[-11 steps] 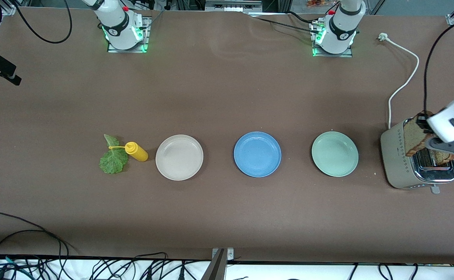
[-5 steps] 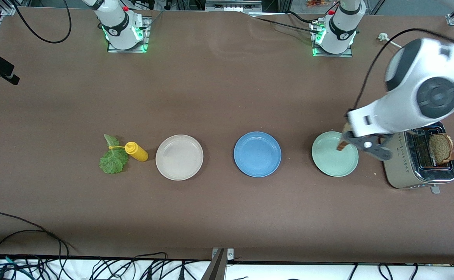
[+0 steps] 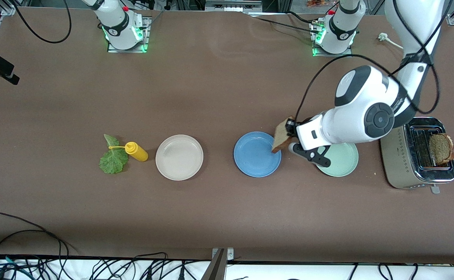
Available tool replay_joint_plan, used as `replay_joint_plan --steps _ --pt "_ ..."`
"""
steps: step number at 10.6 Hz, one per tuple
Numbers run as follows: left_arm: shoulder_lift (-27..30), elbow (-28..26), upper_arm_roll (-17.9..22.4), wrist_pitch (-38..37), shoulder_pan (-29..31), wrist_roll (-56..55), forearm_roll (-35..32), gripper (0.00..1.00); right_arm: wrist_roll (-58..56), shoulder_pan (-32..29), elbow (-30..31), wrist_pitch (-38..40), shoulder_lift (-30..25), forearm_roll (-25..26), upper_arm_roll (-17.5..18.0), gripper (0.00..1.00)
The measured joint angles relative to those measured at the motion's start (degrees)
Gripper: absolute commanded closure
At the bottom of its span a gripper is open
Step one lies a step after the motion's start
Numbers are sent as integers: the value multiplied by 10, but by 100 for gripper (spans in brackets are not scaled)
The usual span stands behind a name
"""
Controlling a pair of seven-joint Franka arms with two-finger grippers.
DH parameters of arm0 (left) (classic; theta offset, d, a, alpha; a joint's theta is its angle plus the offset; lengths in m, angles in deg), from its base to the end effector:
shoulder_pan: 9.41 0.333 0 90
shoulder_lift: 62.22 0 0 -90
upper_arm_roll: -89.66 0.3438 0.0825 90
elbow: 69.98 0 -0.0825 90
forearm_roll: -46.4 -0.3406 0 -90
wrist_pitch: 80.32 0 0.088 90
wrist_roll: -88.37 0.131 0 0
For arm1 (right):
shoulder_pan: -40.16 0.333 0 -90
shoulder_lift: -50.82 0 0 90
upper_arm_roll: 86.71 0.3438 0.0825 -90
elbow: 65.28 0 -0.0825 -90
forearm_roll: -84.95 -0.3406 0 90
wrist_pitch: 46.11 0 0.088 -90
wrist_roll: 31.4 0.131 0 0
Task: Make sandwich in blue plate with both arms
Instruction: 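Carry the bread slice with the left gripper over the blue plate, then lower the bread onto the blue plate and open the left gripper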
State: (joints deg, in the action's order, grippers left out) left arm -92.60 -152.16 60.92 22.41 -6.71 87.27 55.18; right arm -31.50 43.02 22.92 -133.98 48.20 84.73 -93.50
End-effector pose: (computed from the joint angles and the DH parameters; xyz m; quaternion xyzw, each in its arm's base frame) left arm 0.6043 -0.2445 0.4279 0.9643 -0.1691 -0.0988 0.1785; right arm 0.4920 -0.0350 0.6612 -0.9992 0.0333 -0.0200 0.0039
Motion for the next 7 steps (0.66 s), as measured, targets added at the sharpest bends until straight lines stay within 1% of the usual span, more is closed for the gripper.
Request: replay_joint_plan --steps 3,4,5,7 --pt "-59 0 3 75 0 -3 177 100 0 0 -1 1 0 0 0 0" --pt "-82 0 3 83 1 2 215 100 0 0 -1 1 0 0 0 0" --pt "-104 0 4 87 2 15 235 100 0 0 -1 1 0 0 0 0" --pt "-141 5 14 94 5 60 251 100 0 0 -1 1 0 0 0 0"
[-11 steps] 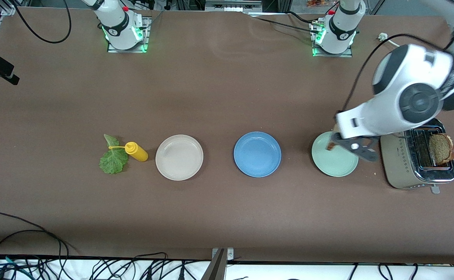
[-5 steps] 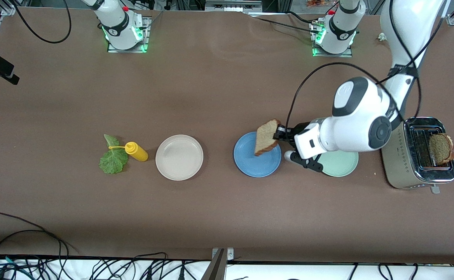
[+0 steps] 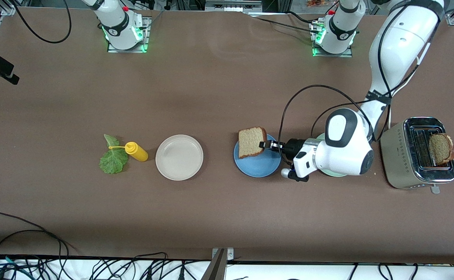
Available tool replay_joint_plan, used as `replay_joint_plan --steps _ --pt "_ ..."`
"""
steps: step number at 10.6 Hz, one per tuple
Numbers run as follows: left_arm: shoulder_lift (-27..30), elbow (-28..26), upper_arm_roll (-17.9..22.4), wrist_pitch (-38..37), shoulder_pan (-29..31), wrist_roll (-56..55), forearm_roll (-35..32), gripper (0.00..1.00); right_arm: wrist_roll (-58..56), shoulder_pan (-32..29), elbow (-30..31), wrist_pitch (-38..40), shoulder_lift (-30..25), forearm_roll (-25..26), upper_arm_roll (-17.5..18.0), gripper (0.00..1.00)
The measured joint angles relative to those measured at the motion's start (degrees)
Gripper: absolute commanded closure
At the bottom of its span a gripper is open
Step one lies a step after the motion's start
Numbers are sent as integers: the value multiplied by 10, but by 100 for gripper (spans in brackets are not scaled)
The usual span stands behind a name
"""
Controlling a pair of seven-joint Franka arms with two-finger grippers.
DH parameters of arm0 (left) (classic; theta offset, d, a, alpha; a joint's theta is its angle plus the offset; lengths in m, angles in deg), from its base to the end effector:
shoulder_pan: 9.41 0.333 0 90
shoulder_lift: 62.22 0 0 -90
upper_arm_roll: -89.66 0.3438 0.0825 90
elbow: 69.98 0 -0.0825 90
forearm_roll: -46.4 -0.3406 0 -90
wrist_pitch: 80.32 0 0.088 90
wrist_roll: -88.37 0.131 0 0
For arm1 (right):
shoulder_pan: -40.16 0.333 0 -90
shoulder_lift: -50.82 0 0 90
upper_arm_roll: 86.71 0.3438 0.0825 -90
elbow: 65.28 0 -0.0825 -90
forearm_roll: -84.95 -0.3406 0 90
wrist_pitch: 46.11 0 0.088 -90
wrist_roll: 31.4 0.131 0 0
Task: Make sandwich in blue plate with both arms
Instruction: 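Lower the bread onto the blue plate and open the left gripper, then raise the left gripper away from the blue plate toward the toaster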
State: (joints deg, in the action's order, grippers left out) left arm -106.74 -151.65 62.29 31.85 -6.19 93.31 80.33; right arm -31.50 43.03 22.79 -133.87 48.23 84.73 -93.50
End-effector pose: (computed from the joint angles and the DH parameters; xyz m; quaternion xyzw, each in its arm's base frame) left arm 0.6418 -0.2598 0.3083 0.9034 -0.0548 -0.1521 0.3971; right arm 0.4919 -0.0349 0.6617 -0.9992 0.0332 -0.0199 0.0039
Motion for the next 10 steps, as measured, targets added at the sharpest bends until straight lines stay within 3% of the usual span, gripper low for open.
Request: replay_joint_plan --steps 4,5,6,7,10 --pt "-38 13 5 0 5 38 1 100 0 0 0 0 0 0 0 0" --pt "-49 13 5 0 5 55 1 93 0 0 0 0 0 0 0 0" --pt "-59 13 6 0 6 66 1 42 0 0 0 0 0 0 0 0" --pt "-67 13 7 0 8 72 1 0 0 0 0 0 0 0 0 0" --pt "-70 17 12 0 18 81 1 0 0 0 0 0 0 0 0 0"
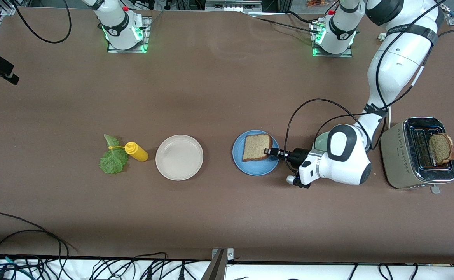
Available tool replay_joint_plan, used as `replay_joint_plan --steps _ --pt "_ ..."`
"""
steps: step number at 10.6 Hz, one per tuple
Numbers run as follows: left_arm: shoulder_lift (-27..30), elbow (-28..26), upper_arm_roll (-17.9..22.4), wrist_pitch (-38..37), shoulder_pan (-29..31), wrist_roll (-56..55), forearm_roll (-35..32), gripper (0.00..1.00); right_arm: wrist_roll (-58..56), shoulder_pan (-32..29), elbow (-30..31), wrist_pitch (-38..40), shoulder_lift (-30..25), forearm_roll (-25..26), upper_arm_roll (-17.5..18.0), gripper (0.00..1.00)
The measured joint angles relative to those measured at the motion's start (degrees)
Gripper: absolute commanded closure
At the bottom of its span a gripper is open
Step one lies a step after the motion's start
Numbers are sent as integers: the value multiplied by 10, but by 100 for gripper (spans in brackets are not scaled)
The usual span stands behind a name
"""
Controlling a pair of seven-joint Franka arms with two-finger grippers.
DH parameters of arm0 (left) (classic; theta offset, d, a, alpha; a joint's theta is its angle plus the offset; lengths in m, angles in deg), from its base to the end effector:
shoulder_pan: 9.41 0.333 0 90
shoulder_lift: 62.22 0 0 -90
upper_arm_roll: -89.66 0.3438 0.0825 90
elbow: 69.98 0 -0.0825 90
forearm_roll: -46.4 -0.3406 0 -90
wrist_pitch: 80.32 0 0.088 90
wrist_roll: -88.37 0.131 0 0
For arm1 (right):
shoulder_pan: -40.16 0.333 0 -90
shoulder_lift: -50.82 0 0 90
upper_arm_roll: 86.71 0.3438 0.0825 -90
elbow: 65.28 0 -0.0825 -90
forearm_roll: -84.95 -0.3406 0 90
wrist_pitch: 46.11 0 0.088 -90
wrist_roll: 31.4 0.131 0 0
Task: Make sandwich in blue plate with both arms
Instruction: 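Raise the left gripper away from the blue plate toward the toaster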
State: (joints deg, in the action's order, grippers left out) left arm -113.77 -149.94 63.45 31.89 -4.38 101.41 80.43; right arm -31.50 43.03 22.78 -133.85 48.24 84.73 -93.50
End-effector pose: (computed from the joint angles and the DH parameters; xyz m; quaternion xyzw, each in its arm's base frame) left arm 0.6542 -0.2285 0.2377 0.8928 -0.0735 -0.1551 0.4164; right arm 0.4919 -0.0349 0.6617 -0.9992 0.0332 -0.0197 0.0039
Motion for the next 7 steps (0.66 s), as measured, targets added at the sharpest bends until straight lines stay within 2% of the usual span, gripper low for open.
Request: replay_joint_plan --steps 4,7 --pt "0 7 4 0 23 60 -1 0 0 0 0 0 0 0 0 0" --pt "19 22 4 -3 40 68 -82 0 0 0 0 0 0 0 0 0"
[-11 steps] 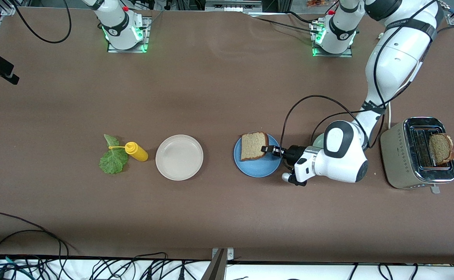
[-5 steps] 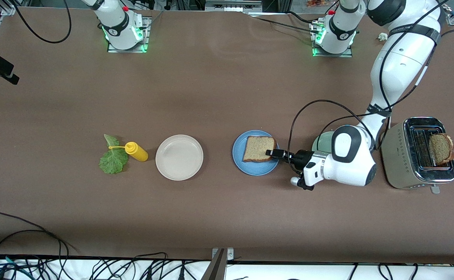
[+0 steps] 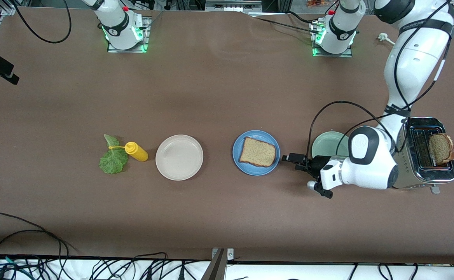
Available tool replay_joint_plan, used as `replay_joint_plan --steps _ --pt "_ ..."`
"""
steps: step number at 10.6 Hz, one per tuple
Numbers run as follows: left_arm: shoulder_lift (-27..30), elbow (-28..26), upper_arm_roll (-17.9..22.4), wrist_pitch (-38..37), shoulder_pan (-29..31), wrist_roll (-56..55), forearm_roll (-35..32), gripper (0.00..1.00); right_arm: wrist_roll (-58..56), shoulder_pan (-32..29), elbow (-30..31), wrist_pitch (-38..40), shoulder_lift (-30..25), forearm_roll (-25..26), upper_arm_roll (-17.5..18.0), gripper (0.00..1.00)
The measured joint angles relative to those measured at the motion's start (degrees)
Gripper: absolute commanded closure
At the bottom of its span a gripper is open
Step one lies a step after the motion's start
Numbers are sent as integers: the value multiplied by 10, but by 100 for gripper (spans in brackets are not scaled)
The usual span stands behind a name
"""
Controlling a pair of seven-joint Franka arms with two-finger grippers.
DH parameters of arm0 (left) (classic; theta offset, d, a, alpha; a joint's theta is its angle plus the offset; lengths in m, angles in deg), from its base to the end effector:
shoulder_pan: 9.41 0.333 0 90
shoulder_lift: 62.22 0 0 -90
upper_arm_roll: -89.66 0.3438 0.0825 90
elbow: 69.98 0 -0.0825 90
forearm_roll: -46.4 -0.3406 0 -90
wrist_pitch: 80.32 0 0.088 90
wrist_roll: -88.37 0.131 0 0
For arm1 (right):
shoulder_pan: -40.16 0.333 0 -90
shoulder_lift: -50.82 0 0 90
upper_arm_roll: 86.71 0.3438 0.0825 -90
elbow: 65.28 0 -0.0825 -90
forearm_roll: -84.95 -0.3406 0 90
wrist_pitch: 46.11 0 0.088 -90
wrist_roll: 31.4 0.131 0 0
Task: Make sandwich in blue plate with both arms
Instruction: 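Raise the left gripper away from the blue plate toward the toaster, then reach the right gripper to the lettuce leaf while the left gripper retracts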
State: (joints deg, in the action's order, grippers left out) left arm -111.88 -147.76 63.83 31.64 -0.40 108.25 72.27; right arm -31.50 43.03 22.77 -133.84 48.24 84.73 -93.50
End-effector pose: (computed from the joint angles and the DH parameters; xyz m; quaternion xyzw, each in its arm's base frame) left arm 0.6798 -0.1667 0.2626 0.9150 -0.1413 -0.0859 0.3681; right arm 0.4919 -0.0349 0.6617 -0.9992 0.0332 -0.0197 0.0039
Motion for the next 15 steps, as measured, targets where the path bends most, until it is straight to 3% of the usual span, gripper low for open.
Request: replay_joint_plan --steps 4,7,9,12,15 --pt "83 7 5 -32 26 -6 -149 0 0 0 0 2 0 0 0 0" --pt "163 8 5 -92 36 -32 -267 0 -1 3 0 10 3 0 2 0" --pt "222 9 7 -150 37 -52 -310 0 -3 5 3 31 20 -1 7 0" --pt "311 9 10 -255 63 -62 -314 0 -10 9 6 -32 93 -1 8 0" --pt "350 6 10 -288 70 -63 -314 0 -10 12 8 -151 216 -1 8 0"
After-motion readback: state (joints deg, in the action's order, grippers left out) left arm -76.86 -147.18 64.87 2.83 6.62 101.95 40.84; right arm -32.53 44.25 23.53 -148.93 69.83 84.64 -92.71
